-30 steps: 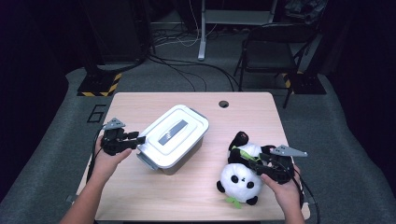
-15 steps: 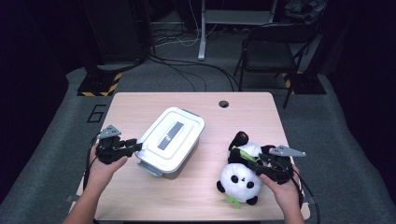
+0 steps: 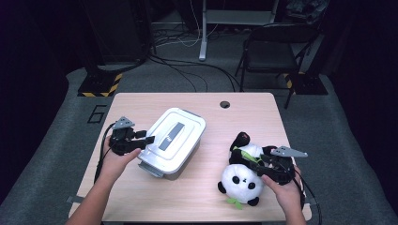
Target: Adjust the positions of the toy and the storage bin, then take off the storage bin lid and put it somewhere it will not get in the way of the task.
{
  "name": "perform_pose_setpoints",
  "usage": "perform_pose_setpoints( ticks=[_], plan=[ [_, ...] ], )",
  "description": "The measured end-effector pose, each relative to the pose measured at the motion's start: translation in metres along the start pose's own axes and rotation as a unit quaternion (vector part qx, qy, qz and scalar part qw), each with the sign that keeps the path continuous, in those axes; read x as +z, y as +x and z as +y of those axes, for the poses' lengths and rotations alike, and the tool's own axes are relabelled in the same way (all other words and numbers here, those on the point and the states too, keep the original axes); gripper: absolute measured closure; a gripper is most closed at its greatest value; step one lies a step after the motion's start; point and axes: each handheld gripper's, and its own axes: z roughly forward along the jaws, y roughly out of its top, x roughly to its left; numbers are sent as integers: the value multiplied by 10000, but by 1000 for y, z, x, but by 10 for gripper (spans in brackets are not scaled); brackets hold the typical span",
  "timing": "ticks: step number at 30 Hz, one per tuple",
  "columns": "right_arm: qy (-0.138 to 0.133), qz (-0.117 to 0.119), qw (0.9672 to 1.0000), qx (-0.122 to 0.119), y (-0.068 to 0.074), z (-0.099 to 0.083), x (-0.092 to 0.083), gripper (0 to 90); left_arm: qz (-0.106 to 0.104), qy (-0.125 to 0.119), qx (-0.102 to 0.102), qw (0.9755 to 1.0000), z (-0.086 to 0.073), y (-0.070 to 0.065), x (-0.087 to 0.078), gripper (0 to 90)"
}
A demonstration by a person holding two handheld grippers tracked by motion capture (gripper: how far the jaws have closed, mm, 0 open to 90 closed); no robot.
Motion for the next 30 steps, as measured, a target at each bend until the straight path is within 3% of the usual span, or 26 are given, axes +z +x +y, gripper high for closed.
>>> perform_pose_setpoints(
  ticks=[14,30],
  plan=[
    [2,32,10000,33,-2,-1,1,429,84,-59,215,9997,21,-11,19,495],
    [7,41,10000,26,-2,-1,1,425,-84,-37,234,9997,32,-20,32,529]
  ],
)
